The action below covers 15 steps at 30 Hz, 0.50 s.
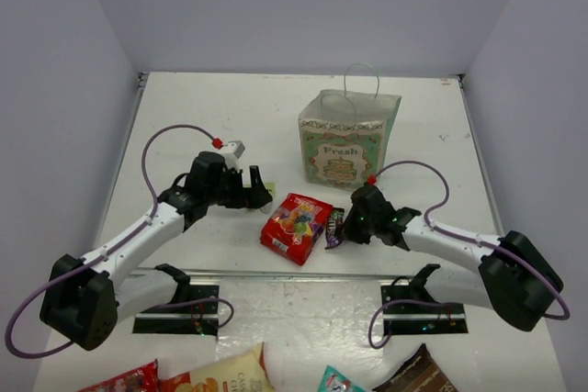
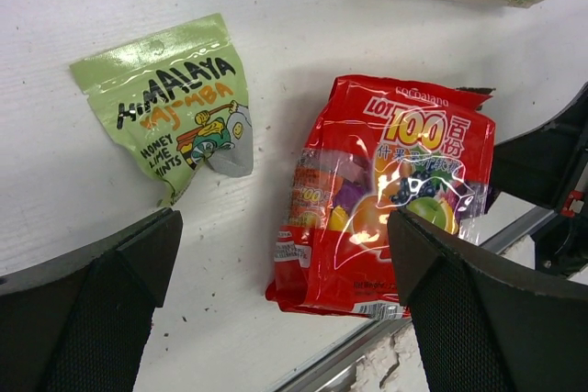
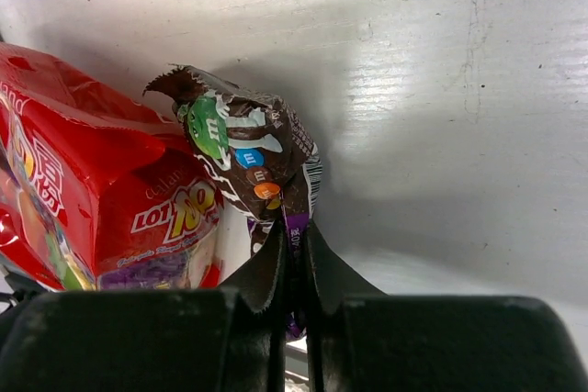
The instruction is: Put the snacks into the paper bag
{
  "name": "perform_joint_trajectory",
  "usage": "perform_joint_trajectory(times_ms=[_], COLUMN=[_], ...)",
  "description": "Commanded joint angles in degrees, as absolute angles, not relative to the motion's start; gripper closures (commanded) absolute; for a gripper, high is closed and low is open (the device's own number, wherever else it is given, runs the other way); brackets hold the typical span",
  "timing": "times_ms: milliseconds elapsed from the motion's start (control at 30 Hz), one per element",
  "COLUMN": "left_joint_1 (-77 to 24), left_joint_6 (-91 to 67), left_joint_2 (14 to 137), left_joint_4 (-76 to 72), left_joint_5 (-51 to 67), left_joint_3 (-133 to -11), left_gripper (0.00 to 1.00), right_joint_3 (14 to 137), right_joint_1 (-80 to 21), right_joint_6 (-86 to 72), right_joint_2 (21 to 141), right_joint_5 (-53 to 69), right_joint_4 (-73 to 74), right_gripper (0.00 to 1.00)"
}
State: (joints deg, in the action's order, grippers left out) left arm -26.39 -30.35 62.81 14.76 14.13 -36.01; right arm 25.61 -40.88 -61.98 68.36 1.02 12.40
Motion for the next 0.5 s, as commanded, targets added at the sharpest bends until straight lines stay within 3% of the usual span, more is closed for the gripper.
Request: perform_joint_trajectory(times_ms=[0, 200, 467], left_joint_1=[-26.54, -26.54, -26.46], left_joint_6=[-29.36, -29.18, -31.99], left_joint_2=[61.26, 62.04, 68.19], left_joint_4=[15.12, 14.68, 13.97], left_joint_5=[12.48, 10.38, 2.82], left_joint_3=[-36.56, -35.51, -34.19], left_gripper=[0.0, 0.0, 0.0], right_joint_3=[25.4, 25.75, 38.3], right_joint_1=[-42.1, -43.24, -43.24], right_joint_6=[-64.16, -64.95, -60.91], right_joint_2=[67.77, 54.34, 37.18], right_joint_5=[-0.78, -3.07, -11.84], right_joint_4=[15.55, 23.8, 41.56], right_gripper=[1.0, 1.0, 1.0])
